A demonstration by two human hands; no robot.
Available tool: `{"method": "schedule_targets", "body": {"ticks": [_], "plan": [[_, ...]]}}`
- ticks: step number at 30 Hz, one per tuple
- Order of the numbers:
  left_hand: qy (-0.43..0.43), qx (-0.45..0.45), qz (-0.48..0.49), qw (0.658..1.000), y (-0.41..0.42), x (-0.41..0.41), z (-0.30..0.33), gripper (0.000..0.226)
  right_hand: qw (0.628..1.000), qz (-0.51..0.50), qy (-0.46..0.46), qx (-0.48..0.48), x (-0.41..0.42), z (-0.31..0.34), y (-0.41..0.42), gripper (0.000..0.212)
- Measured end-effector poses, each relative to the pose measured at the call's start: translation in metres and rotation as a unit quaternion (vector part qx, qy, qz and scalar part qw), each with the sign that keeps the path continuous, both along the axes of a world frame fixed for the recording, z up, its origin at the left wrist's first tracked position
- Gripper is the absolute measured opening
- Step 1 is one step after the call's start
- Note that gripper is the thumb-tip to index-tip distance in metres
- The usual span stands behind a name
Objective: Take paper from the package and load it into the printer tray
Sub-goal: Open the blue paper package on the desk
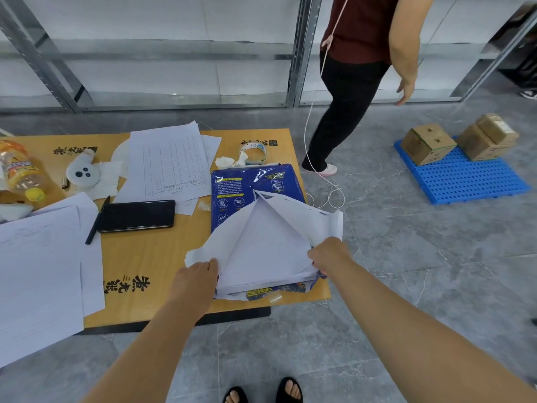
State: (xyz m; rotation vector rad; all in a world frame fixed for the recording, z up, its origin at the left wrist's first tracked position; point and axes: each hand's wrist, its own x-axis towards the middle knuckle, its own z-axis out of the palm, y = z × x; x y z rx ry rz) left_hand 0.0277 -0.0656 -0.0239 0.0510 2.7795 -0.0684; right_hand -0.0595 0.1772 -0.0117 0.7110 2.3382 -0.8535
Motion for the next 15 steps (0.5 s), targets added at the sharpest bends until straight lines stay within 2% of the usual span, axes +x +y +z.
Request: {"method": "schedule_targets", "body": {"ticks": [2,4,7,8,10,12,15], "plan": [[-0.007,0.009,0.006,1.0,0.0,0.001,0.003,0.048,0.991,-0.092,-0.021,-0.093,-0.001,0.001,-0.004,0.008],[-0.023,0.034,0.046,0.998,0.003,0.002,0.005,0.042,0.968,-0.174,-0.044,-0.176,-0.002,0.001,-0.007,0.019],[-0.032,0.071,0.108,0.991,0.006,0.001,0.008,0.029,0.944,-0.222,-0.066,-0.234,0.0,0.006,-0.008,0.008],[-0.036,0.084,0.129,0.987,0.007,0.0,0.01,0.026,0.94,-0.228,-0.071,-0.245,0.002,0.009,-0.007,0.013],[-0.051,0.103,0.167,0.979,0.011,-0.003,0.015,0.029,0.935,-0.218,-0.071,-0.269,0.005,0.018,-0.004,0.01],[-0.076,0.156,0.237,0.956,0.012,-0.005,0.013,0.035,0.929,-0.221,-0.077,-0.288,0.008,0.027,0.0,0.019],[-0.08,0.285,0.39,0.872,0.011,-0.01,0.018,0.034,0.925,-0.207,-0.081,-0.308,0.014,0.042,0.005,0.016]]}}
